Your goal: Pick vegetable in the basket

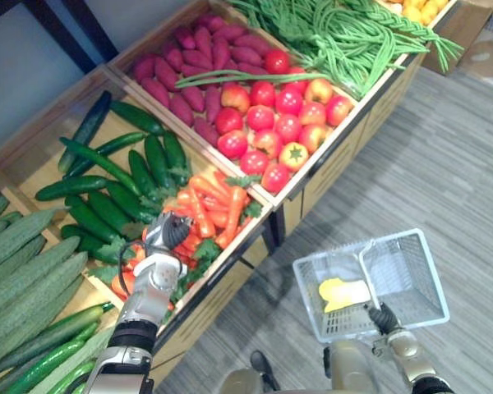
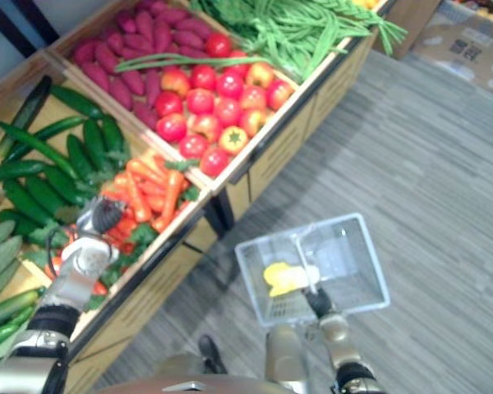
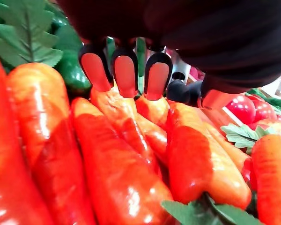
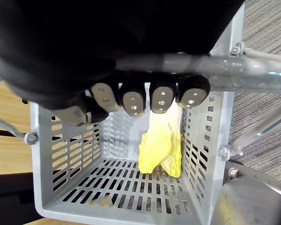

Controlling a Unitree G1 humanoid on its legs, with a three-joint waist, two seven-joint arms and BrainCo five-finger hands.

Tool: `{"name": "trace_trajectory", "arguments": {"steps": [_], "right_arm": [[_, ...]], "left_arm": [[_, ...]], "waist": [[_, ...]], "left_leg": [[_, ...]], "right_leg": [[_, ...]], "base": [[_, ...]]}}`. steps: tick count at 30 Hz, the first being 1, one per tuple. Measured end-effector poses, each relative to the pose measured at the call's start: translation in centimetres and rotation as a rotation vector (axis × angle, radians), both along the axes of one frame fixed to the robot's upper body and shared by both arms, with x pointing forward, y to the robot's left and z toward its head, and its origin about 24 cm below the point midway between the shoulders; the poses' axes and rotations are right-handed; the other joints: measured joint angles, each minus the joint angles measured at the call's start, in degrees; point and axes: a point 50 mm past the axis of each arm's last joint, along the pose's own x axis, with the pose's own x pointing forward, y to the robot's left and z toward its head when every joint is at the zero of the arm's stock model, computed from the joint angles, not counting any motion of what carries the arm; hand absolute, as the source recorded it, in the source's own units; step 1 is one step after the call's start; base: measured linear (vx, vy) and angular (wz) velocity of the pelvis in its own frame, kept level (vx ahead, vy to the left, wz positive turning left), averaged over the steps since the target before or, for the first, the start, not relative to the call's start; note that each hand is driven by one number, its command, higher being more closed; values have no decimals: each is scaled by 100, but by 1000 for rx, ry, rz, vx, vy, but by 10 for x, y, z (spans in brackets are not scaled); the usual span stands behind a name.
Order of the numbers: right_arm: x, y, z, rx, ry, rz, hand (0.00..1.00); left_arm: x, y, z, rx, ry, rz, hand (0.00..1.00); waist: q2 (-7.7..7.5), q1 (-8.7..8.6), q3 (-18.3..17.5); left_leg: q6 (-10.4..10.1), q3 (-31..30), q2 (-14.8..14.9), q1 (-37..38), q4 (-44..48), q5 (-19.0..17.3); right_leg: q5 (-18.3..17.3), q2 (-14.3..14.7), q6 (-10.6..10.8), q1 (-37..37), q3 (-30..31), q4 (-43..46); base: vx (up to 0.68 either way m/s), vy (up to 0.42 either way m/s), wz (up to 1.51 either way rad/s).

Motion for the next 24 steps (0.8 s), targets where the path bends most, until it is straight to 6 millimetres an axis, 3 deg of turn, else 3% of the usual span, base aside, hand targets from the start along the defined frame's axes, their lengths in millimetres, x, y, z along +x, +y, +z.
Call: {"name": "trace_trajectory", "arguments": {"steps": [10,15,16,24], "right_arm": [[-12,-1,-5,12,32,-24,100],[-19,0,-10,16,57,-29,100],[-22,0,-11,18,64,-31,100],[-26,0,-13,21,82,-44,100]], "left_arm": [[-7,-1,23,23,-114,-12,100],[-12,-2,19,-2,-113,6,100],[-14,-1,17,-2,-107,7,0],[-18,-13,7,-61,-95,8,0]], "waist": [[6,93,-89],[4,100,-235],[-3,101,-275],[3,102,-357]], "left_leg": [[34,-192,79,57,-12,29],[36,-207,63,121,-99,34],[36,-209,64,128,-108,34],[34,-206,56,210,-194,35]], "right_leg": [[5,32,-4,172,-188,-40],[20,30,-17,265,-222,-158],[22,30,-15,298,-236,-211],[25,34,-15,419,-280,-330]], "base": [[-47,-65,8],[12,-12,2],[35,-17,2],[5,-3,0]]}}
